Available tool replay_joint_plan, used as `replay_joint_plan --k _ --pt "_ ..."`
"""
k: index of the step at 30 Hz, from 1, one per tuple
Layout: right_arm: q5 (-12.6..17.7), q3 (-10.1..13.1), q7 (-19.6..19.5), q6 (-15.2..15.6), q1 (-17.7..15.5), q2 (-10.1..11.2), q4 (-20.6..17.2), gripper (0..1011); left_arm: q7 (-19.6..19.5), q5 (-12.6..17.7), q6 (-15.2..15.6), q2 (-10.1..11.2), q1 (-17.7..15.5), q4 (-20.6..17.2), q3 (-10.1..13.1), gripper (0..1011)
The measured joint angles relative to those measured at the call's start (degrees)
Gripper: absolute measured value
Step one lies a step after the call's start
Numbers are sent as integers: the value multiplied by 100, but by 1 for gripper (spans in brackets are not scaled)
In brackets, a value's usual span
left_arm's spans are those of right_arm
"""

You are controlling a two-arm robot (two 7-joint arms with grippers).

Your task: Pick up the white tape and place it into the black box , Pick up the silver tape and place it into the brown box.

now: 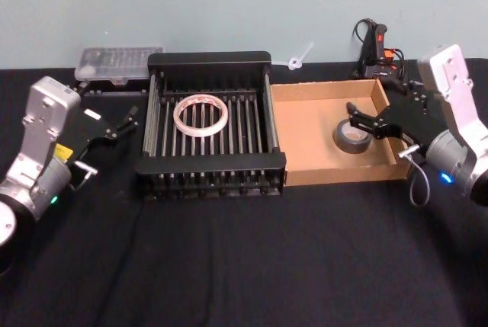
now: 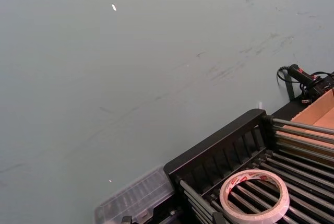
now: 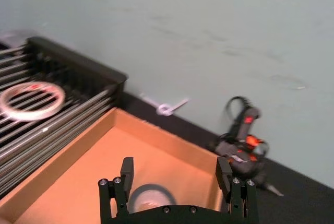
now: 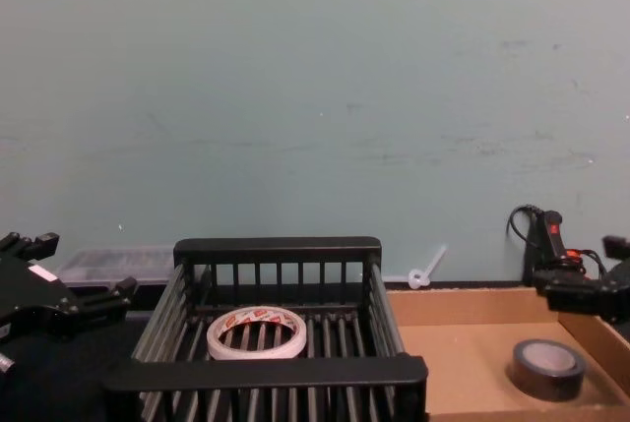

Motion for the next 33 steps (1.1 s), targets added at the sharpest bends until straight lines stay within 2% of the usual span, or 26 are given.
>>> replay_joint_plan --k 6,10,16,22,33 --pt "-311 159 -669 -571 -269 -269 62 1002 0 0 0 0 0 0 0 1001" --pt "-573 243 -1126 -982 -381 -500 299 1002 0 0 0 0 0 0 0 1001" --pt "-797 297 -1400 -1356 -417 -700 633 1002 0 0 0 0 0 0 0 1001" --pt "-855 402 -1429 -1428 -419 -775 686 1003 0 0 0 0 0 0 0 1001" --pt "-852 386 -1417 -1415 -419 -767 680 1002 0 0 0 0 0 0 0 1001"
